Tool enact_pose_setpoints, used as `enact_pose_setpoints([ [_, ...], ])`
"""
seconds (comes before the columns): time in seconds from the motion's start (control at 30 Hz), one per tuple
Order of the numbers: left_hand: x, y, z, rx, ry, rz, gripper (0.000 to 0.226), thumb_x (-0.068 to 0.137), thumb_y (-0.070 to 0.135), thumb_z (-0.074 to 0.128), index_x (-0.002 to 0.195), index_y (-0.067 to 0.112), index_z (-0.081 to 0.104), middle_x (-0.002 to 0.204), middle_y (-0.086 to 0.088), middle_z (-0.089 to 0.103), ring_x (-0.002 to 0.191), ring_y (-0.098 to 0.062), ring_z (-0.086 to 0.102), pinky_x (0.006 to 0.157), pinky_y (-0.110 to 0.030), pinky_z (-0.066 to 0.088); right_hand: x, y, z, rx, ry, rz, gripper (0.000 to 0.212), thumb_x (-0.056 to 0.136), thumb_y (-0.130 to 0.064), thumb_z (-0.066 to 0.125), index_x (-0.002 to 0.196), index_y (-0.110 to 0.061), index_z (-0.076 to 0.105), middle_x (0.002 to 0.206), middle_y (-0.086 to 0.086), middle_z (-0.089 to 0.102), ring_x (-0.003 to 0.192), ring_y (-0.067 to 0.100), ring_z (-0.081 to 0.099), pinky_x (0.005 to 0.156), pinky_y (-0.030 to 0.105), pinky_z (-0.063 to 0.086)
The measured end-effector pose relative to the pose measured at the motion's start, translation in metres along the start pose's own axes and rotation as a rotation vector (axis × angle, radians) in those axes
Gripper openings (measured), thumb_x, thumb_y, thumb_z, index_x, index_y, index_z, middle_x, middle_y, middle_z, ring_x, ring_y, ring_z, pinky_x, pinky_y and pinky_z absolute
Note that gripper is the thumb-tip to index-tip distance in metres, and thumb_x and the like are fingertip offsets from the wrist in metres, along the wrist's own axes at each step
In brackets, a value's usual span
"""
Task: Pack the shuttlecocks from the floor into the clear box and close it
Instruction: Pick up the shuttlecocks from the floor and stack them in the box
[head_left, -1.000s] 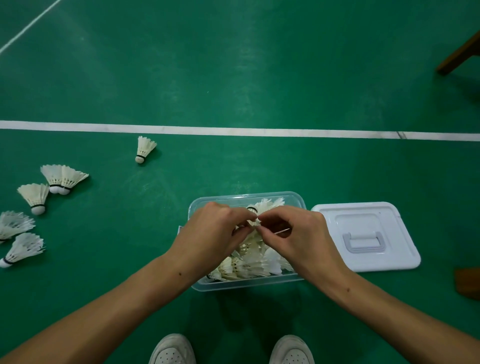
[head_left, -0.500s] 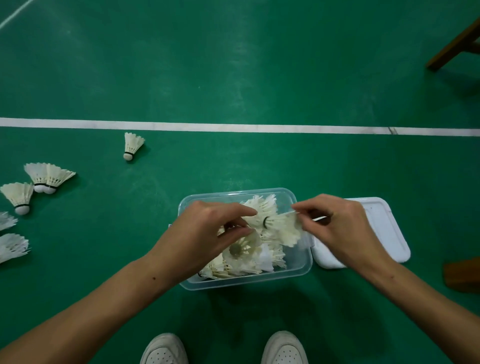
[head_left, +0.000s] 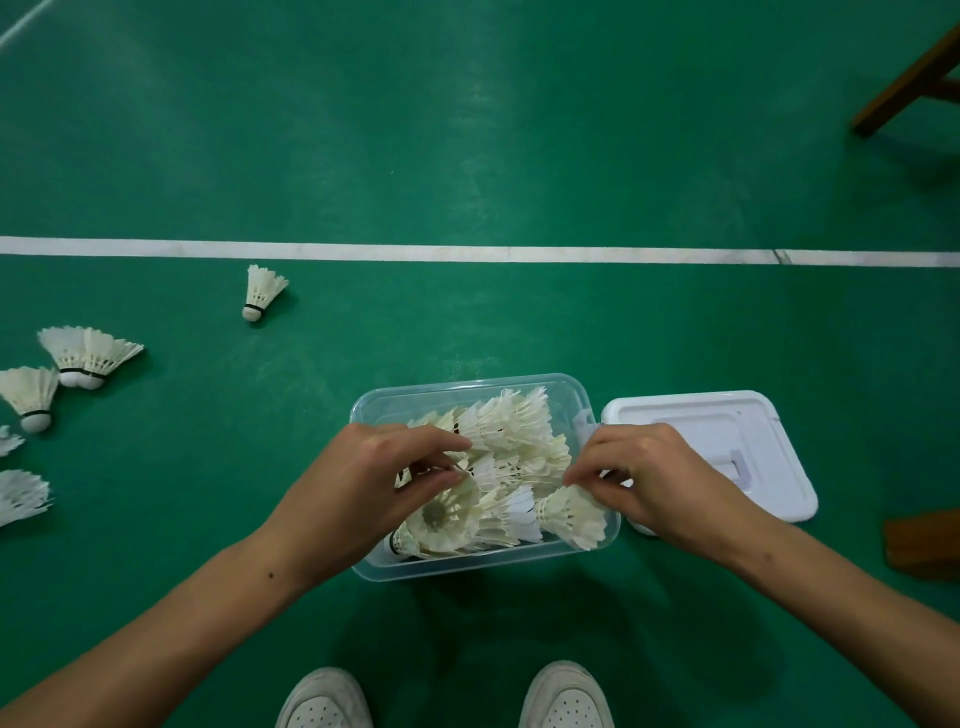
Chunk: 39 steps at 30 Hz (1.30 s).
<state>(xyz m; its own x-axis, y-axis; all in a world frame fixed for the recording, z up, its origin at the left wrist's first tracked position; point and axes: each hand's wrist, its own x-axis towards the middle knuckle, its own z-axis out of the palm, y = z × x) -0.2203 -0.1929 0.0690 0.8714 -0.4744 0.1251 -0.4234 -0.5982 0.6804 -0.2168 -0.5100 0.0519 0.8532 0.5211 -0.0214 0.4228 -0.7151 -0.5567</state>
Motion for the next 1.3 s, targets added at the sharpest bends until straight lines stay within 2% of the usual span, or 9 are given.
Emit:
enact_pose_setpoints([
  [0.27,-0.003,-0.009,-0.001,0.033,-0.012,-0.018,0.022,0.089,0.028,0.081,0.111,0.026,0.080,0.085,0.016,0.074,0.068,0.019,0.056,0.066,0.000,0.037,0.018,0.001,0.028,0.023,0.048,-0.031,0.019,0.083,-0.003,0.085,0.092,-0.019,0.084,0.084,-0.010,0.077,0.072,-0.003,0.063,0.073,0.008,0.052],
  [0.4,-0.003,-0.016,0.000,0.047,-0.016,-0.034,0.021,0.091,0.034,0.078,0.111,0.030,0.079,0.086,0.016,0.075,0.070,0.011,0.062,0.067,-0.006,0.045,0.021,0.004,0.039,-0.065,0.103,-0.054,0.018,0.079,-0.009,0.090,0.090,-0.021,0.084,0.083,-0.008,0.079,0.074,0.007,0.071,0.067,0.032,0.064],
  [0.53,-0.002,-0.021,0.004,0.076,-0.021,-0.036,0.009,0.094,0.034,0.077,0.103,0.032,0.079,0.084,0.018,0.074,0.072,0.002,0.067,0.067,-0.025,0.056,0.014,0.012,0.044,-0.182,0.098,-0.029,0.021,0.076,-0.015,0.092,0.092,-0.025,0.084,0.081,-0.005,0.073,0.087,0.014,0.068,0.055,0.041,0.061],
  [0.7,0.003,-0.024,0.001,0.165,-0.018,-0.038,0.002,0.092,0.029,0.080,0.092,0.030,0.081,0.080,0.019,0.074,0.066,0.003,0.064,0.065,-0.021,0.053,0.011,0.002,0.026,-0.294,-0.058,0.028,0.040,0.087,-0.012,0.079,0.126,-0.023,0.074,0.109,0.001,0.074,0.110,0.020,0.065,0.080,0.042,0.062],
  [0.77,0.007,-0.025,-0.001,0.190,0.001,-0.052,0.003,0.092,0.031,0.079,0.092,0.030,0.082,0.081,0.018,0.069,0.065,0.003,0.060,0.065,-0.017,0.047,0.011,-0.004,0.014,-0.345,-0.026,-0.014,0.037,0.090,-0.019,0.078,0.126,-0.024,0.072,0.114,-0.004,0.074,0.111,0.020,0.065,0.086,0.041,0.061],
  [0.9,0.018,-0.025,-0.002,0.227,0.014,-0.057,0.005,0.091,0.032,0.080,0.093,0.028,0.083,0.080,0.016,0.063,0.063,0.002,0.057,0.064,-0.016,0.042,0.025,-0.043,0.017,-0.058,0.065,-0.089,0.036,0.091,-0.035,0.079,0.124,-0.022,0.073,0.118,-0.008,0.073,0.110,0.012,0.064,0.099,0.028,0.052],
  [1.0,0.028,-0.026,-0.005,0.242,0.026,-0.056,0.006,0.090,0.031,0.081,0.094,0.027,0.082,0.078,0.015,0.062,0.064,-0.002,0.056,0.064,-0.025,0.049,0.050,-0.067,0.046,-0.022,0.082,-0.172,0.040,0.086,-0.032,0.084,0.121,-0.017,0.072,0.117,-0.002,0.071,0.109,0.020,0.060,0.094,0.034,0.054],
  [1.13,0.033,-0.034,-0.006,0.255,0.080,-0.116,0.010,0.092,0.028,0.078,0.099,0.021,0.076,0.078,0.017,0.061,0.067,-0.004,0.057,0.065,-0.021,0.045,0.071,-0.076,0.069,-0.078,0.127,-0.209,0.012,0.091,-0.028,0.075,0.099,-0.020,0.075,0.099,-0.005,0.072,0.093,0.024,0.056,0.066,0.047,0.056],
  [1.3,0.026,-0.036,-0.009,0.145,0.116,-0.190,0.012,0.100,0.030,0.068,0.096,0.021,0.075,0.082,0.015,0.069,0.072,0.001,0.062,0.067,-0.018,0.047,0.064,-0.075,0.078,-0.175,0.188,-0.138,0.009,0.092,-0.034,0.072,0.090,-0.027,0.077,0.086,-0.009,0.074,0.076,0.017,0.062,0.055,0.037,0.054],
])
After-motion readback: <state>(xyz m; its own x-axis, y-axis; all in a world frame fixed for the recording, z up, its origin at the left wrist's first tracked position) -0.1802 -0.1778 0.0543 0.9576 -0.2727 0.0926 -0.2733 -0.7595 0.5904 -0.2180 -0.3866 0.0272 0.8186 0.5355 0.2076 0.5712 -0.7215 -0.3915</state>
